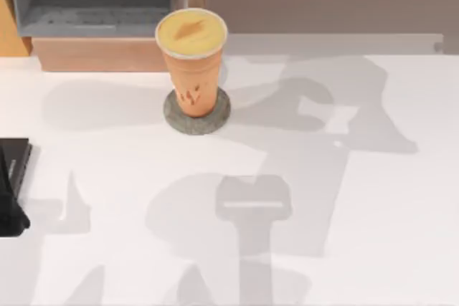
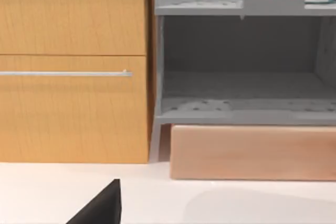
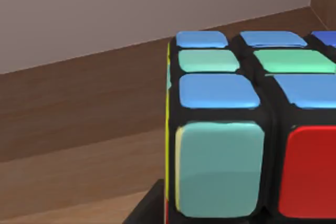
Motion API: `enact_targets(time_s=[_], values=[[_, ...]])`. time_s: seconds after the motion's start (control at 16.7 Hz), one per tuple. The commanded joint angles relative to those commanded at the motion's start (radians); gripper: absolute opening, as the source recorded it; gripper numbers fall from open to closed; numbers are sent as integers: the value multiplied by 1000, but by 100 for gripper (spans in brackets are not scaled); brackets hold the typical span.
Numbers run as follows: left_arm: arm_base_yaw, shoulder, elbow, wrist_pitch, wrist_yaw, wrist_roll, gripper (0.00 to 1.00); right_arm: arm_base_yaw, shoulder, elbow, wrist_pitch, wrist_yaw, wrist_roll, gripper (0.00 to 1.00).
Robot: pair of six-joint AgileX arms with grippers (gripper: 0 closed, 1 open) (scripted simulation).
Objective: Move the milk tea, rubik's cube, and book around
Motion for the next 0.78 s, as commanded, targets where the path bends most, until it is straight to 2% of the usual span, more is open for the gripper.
enact_targets(time_s=[0.18, 0.36, 0.78], values=[[0, 0, 0, 0, 0, 0, 100, -11, -41, 6, 192, -26, -66, 0], [0, 0, 0, 0, 0, 0, 100, 14, -46, 11, 305, -39, -97, 0], [0, 0, 0, 0, 0, 0, 100, 22, -42, 10, 328, -39, -100, 0]])
